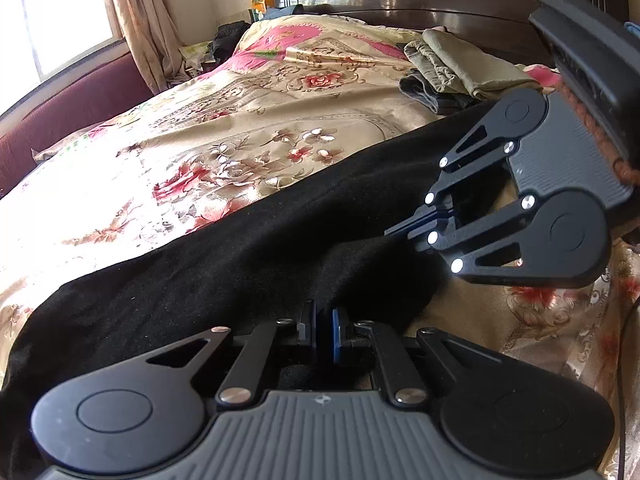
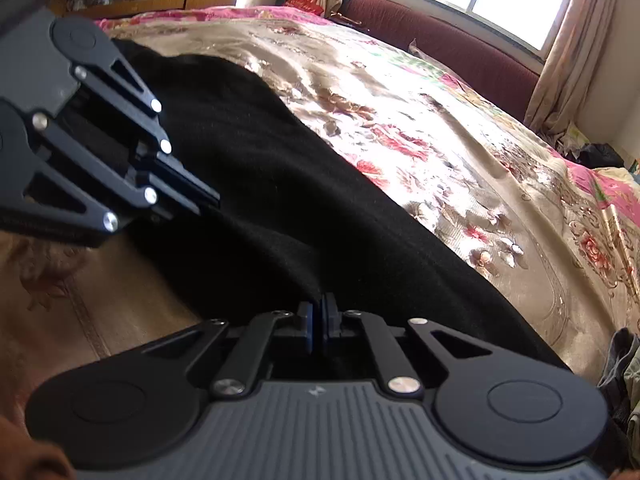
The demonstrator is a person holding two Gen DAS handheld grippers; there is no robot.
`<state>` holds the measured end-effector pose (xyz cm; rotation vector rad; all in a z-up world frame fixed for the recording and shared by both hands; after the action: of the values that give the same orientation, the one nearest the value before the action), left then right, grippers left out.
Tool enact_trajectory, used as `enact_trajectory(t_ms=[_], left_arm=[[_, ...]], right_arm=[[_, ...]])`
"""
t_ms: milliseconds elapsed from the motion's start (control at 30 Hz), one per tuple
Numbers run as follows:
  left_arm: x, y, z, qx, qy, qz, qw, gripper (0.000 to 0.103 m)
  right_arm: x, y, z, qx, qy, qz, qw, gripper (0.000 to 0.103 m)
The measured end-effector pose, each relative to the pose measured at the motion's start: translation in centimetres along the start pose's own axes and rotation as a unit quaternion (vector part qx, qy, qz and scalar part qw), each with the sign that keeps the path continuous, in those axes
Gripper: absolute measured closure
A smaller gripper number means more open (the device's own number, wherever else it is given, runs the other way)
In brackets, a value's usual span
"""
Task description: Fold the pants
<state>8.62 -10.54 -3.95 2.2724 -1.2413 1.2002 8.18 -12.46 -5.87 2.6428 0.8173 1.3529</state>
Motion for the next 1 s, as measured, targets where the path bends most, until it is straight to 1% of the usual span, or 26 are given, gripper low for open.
enact_trajectory(t_ms=[33,100,200,233,300,367,467,500,600,700,767,800,867,900,967,1000], left_arm=[[0.0,0.2,-0.5,-0.002,0.001,0.002,1.0,0.079],[-0.5,0.5,-1.0,-0.008,-0.002,0.006,1.0,0.079],[-2.4,1.2,0.3,-0.015,-0.033,0.002,0.9993,0.079],[-2.8,1.5,0.8,-0.01,-0.037,0.007,0.9992,0.079],[-2.8,1.7,0.8,0.002,-0.035,0.013,0.9993,0.079],[-2.4,1.4,-0.1,0.001,-0.025,-0.003,0.9997,0.079],[-2.3,0.9,-1.7,0.003,-0.011,-0.014,0.9998,0.077],[-2.2,0.7,-2.2,0.006,-0.005,-0.018,0.9998,0.077],[-2.2,-0.1,-3.3,0.012,0.011,-0.042,0.999,0.077],[-2.0,-1.5,-3.5,0.041,0.025,-0.061,0.997,0.077],[-2.1,-2.7,-3.0,0.058,0.029,-0.077,0.9949,0.077],[-2.5,-3.2,-2.6,0.066,0.023,-0.083,0.9941,0.077],[-4.0,-3.9,-1.8,0.076,-0.004,-0.089,0.9931,0.077],[-4.8,-4.0,-1.7,0.074,-0.014,-0.09,0.9931,0.074],[-5.8,-4.1,-2.2,0.073,-0.018,-0.092,0.993,0.074],[-6.0,-4.1,-2.6,0.073,-0.018,-0.09,0.993,0.074]], right_arm=[[0.2,-0.4,-0.8,0.0,0.005,-0.005,1.0,0.099],[-0.5,-1.1,-1.1,0.008,-0.003,-0.007,1.0,0.099],[-2.6,-1.5,1.0,0.017,-0.033,0.024,0.999,0.098],[-3.0,-1.7,1.8,0.018,-0.043,0.027,0.999,0.097],[-2.6,-1.6,1.8,0.011,-0.039,0.029,0.999,0.093],[-2.1,-1.4,1.0,0.017,-0.039,0.034,0.998,0.089],[-1.5,-0.7,-1.2,0.011,-0.021,0.047,0.999,0.087],[-1.3,-0.5,-1.8,0.01,-0.012,0.061,0.998,0.087],[-0.8,0.3,-2.2,0.016,0.009,0.118,0.993,0.087],[-0.1,1.1,-0.8,-0.007,0.02,0.147,0.989,0.087],[0.0,1.3,0.7,-0.012,0.022,0.155,0.988,0.086],[-0.3,1.2,1.5,-0.019,0.01,0.153,0.988,0.085],[-1.8,1.2,2.7,-0.027,-0.029,0.172,0.984,0.084],[-2.3,1.3,2.6,-0.021,-0.034,0.188,0.981,0.084],[-3.0,2.2,1.4,-0.017,-0.033,0.222,0.974,0.084],[-3.3,3.1,0.5,-0.022,-0.031,0.249,0.968,0.084]])
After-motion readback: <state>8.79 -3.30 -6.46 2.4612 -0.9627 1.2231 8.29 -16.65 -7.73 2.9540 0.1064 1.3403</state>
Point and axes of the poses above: each gripper's, at about its wrist camera, not at the fingertips, and z roughly the way its jaws point, y to its right, x to its top, the point moved 10 cm from there along z, roughly the way its jaws point, and after that the axes turned 6 degrees about y, right-handed, at the moved point
